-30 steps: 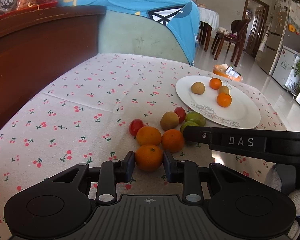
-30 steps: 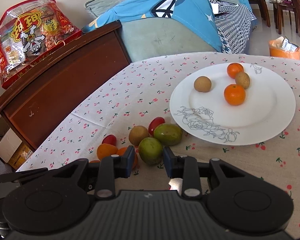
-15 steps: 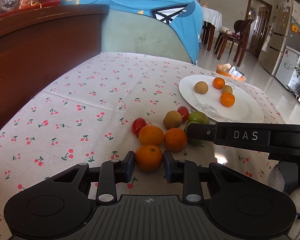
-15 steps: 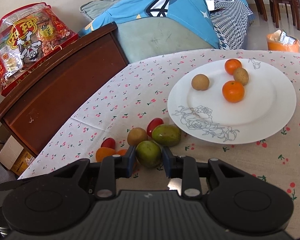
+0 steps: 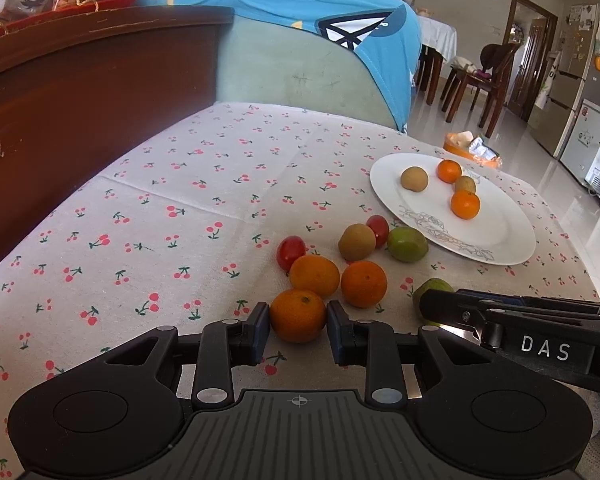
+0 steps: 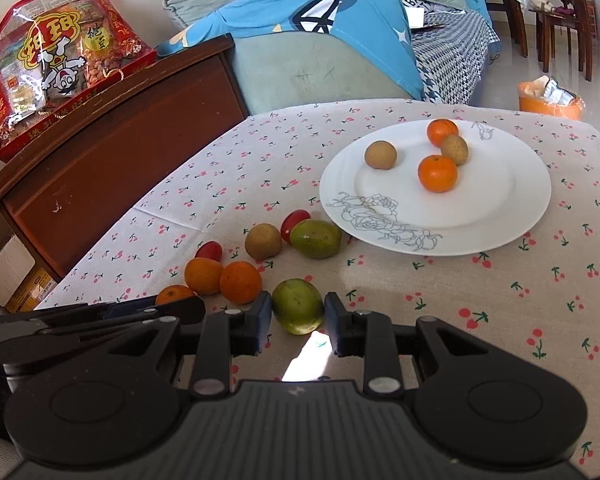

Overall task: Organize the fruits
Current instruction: 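Grasp a mandarin orange with the left gripper while the right grasps a green mango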

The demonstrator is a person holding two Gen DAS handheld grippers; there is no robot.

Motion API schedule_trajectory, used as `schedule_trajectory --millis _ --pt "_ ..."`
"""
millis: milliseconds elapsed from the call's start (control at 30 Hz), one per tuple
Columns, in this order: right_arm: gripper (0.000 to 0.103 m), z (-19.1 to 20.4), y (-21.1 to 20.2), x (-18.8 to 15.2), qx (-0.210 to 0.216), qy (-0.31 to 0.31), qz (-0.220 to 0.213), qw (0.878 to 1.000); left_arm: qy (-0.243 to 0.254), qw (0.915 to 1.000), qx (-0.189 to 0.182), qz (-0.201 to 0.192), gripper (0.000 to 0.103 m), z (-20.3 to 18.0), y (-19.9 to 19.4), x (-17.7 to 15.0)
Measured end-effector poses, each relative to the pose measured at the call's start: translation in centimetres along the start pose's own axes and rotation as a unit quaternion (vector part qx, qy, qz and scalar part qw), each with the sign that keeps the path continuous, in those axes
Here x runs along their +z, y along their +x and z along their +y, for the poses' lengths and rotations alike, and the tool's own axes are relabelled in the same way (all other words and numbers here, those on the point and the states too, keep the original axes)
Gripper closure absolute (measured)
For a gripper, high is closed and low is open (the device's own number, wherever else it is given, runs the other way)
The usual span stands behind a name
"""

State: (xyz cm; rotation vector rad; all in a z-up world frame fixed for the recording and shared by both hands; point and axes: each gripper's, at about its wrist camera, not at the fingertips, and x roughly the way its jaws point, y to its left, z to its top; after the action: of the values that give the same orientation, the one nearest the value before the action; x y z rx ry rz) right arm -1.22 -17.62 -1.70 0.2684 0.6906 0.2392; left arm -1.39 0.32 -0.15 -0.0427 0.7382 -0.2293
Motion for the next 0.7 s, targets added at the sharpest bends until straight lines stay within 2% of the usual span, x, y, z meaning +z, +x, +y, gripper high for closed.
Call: schedule_trajectory --millis 700 --pt "0.069 -0.3 1.4 0.1 -0.004 0.006 -0.006 1.0 -0.001 1.0 0.007 0.0 0.075 -0.1 0.3 0.1"
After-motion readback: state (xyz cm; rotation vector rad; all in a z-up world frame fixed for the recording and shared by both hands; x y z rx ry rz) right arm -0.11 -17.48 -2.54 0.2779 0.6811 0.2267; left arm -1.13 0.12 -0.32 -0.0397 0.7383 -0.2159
